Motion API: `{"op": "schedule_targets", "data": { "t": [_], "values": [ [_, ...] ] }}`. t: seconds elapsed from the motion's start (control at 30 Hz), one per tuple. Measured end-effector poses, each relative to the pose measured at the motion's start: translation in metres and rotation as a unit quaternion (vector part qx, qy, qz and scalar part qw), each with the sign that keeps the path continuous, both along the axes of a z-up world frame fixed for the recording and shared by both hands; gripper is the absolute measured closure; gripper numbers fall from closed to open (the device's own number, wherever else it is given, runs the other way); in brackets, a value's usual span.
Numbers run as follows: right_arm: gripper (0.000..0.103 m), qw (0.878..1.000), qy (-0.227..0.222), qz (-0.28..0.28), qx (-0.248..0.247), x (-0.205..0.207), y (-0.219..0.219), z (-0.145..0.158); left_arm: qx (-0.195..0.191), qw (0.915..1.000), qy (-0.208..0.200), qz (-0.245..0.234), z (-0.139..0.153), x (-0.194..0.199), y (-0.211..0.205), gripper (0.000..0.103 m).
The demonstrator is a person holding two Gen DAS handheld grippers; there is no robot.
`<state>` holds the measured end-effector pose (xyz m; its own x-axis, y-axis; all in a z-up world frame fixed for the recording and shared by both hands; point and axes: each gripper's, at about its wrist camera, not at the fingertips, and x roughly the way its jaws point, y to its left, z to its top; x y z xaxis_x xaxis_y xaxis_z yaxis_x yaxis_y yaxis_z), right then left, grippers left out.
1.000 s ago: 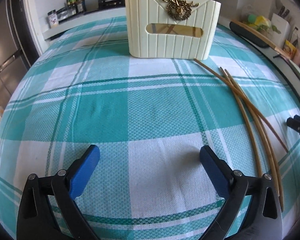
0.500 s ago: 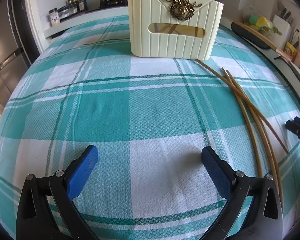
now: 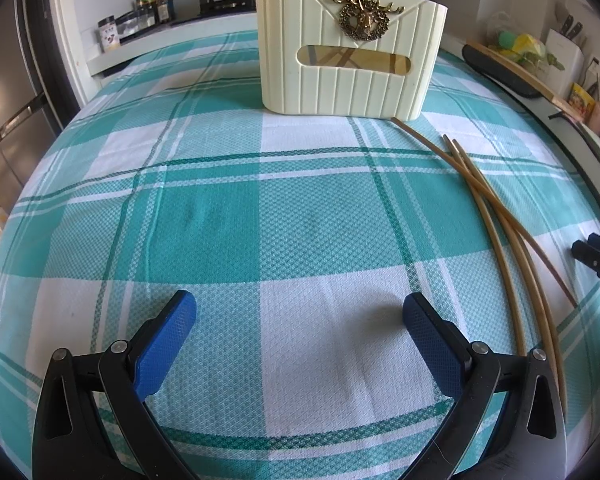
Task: Organize utensils
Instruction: 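Move both open tools back over the remaining chopsticks on the cloth, then grasp a chopstick with the left tool while the right tool grasps another chopstick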
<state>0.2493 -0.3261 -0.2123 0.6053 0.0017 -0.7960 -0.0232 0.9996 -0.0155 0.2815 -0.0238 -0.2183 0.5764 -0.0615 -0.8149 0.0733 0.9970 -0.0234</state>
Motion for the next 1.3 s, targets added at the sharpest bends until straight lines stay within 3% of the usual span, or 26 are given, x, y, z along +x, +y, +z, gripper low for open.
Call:
{"op": "schedule_targets", "data": {
  "t": [0.13, 0.2, 0.27, 0.33, 0.37, 0.4, 0.47, 0.53, 0.6, 0.7, 0.8, 0.97, 1.1, 1.13, 1.2, 1.3],
  "values": [
    [0.036, 1.0, 0.002, -0.002, 0.006, 0.0, 0.0, 0.003, -0.001, 1.0, 0.001, 0.0, 0.0, 0.0, 0.0, 0.0],
    [0.036, 0.998, 0.005, 0.007, 0.056, 0.001, 0.001, 0.015, -0.001, 1.0, 0.001, 0.0, 0.0, 0.0, 0.0, 0.0],
    [0.036, 0.993, -0.01, 0.044, 0.113, -0.001, 0.014, 0.033, -0.001, 1.0, 0.001, 0.0, 0.0, 0.0, 0.0, 0.0],
    [0.036, 0.984, 0.009, 0.11, 0.136, 0.004, 0.042, 0.042, -0.001, 1.0, 0.001, 0.001, 0.0, 0.0, 0.0, 0.0],
    [0.042, 0.981, 0.021, 0.136, 0.139, 0.008, 0.054, 0.042, -0.001, 1.0, 0.001, 0.001, 0.0, 0.0, 0.0, 0.001],
    [0.056, 0.977, 0.037, 0.161, 0.136, 0.013, 0.069, 0.04, -0.001, 1.0, 0.001, 0.001, 0.0, 0.0, 0.001, 0.001],
    [0.066, 0.975, 0.061, 0.182, 0.113, 0.023, 0.089, 0.032, -0.001, 1.0, 0.002, 0.001, 0.0, 0.0, 0.001, 0.001],
    [0.07, 0.975, 0.075, 0.19, 0.085, 0.032, 0.102, 0.023, -0.001, 1.0, 0.002, 0.001, 0.0, 0.0, 0.001, 0.001],
    [0.097, 0.975, 0.094, 0.186, 0.08, 0.037, 0.105, 0.015, -0.001, 1.0, 0.002, 0.001, 0.0, 0.0, 0.001, 0.001],
    [0.097, 0.976, 0.093, 0.175, 0.092, 0.033, 0.097, 0.013, -0.001, 1.0, 0.002, 0.001, 0.0, 0.0, 0.001, 0.001],
    [0.097, 0.984, 0.065, 0.14, 0.088, 0.021, 0.079, 0.019, -0.001, 1.0, 0.002, 0.001, 0.0, 0.0, 0.001, 0.001],
    [0.097, 0.997, 0.038, 0.063, 0.035, -0.002, 0.043, 0.016, 0.001, 1.0, 0.002, 0.001, -0.001, 0.0, 0.001, 0.001],
    [0.096, 0.998, 0.023, 0.056, 0.016, -0.019, 0.04, 0.005, -0.004, 0.9999, 0.009, 0.005, 0.004, 0.003, -0.001, 0.001],
    [0.092, 0.998, 0.017, 0.055, 0.018, -0.021, 0.04, 0.005, -0.022, 0.9997, 0.012, -0.002, 0.008, 0.003, -0.003, 0.001],
    [0.051, 0.998, 0.002, 0.059, 0.032, -0.025, 0.043, 0.002, -0.061, 0.9979, 0.006, -0.022, 0.021, -0.001, -0.013, 0.001],
    [0.044, 0.998, -0.017, 0.063, -0.001, -0.032, 0.052, -0.001, -0.061, 0.9961, 0.003, -0.064, 0.033, -0.003, -0.043, 0.001]
  ]
}}
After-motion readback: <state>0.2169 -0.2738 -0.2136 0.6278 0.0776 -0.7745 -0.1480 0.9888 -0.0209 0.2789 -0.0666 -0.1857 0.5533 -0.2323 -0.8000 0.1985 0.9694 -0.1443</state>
